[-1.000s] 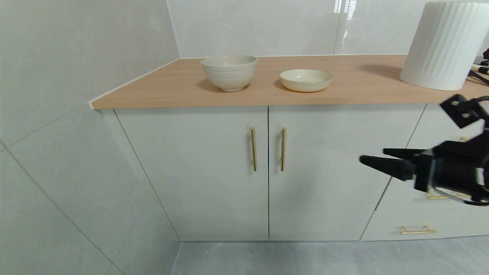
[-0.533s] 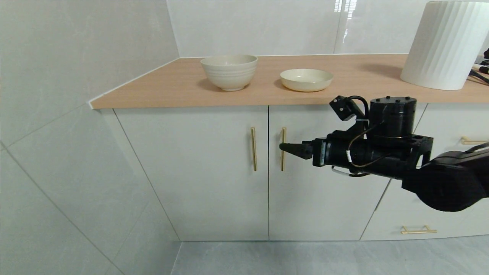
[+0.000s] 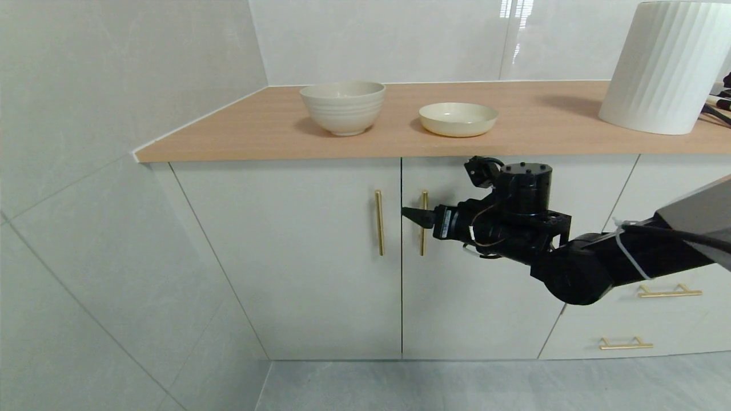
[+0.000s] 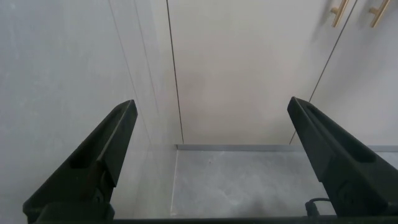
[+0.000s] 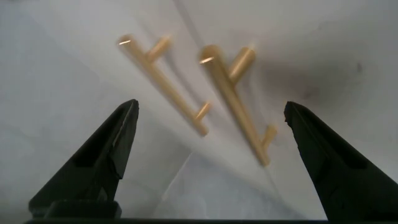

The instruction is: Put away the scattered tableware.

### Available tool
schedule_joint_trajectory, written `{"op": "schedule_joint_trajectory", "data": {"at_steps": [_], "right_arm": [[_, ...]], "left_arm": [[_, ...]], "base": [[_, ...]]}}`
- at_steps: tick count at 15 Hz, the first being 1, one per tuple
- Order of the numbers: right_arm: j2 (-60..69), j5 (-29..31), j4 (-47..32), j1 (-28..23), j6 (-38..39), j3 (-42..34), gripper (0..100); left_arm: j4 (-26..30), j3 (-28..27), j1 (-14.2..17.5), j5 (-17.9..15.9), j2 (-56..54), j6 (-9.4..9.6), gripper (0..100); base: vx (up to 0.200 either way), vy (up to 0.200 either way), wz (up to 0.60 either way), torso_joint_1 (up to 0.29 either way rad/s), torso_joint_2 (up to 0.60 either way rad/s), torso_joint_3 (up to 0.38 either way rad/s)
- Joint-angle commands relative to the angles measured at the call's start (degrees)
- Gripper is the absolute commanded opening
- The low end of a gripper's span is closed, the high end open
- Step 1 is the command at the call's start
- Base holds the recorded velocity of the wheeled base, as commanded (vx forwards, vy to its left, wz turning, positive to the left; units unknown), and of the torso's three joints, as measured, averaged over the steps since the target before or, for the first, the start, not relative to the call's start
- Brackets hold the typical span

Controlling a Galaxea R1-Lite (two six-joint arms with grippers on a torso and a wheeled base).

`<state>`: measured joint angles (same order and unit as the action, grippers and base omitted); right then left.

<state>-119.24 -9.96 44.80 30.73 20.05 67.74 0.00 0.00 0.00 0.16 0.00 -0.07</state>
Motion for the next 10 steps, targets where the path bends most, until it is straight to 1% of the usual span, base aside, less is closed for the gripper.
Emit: {"op": "schedule_joint_trajectory", "data": {"at_steps": [1, 4, 8, 10], "right_arm": [[-3.2, 0.0, 1.2, 0.0, 0.2, 1.0, 100], [-3.6, -0.1, 2.7, 0.9, 1.9, 1.0, 100], [-5.6, -0.1, 6.4, 2.2, 2.3, 0.6, 100], [-5.7, -0.1, 6.7, 3.1, 2.9, 0.3, 100]], "left_arm": [[0.0, 0.0, 0.0, 0.0, 0.0, -0.01, 100], [0.0, 0.0, 0.0, 0.0, 0.0, -0.01, 100], [0.0, 0.0, 0.0, 0.0, 0.0, -0.01, 100], [0.0, 0.0, 0.0, 0.0, 0.0, -0.01, 100]], "base": [[0.0, 0.0, 0.0, 0.0, 0.0, 0.0], [0.0, 0.0, 0.0, 0.0, 0.0, 0.0], [0.0, 0.0, 0.0, 0.0, 0.0, 0.0], [0.0, 0.0, 0.0, 0.0, 0.0, 0.0]]}}
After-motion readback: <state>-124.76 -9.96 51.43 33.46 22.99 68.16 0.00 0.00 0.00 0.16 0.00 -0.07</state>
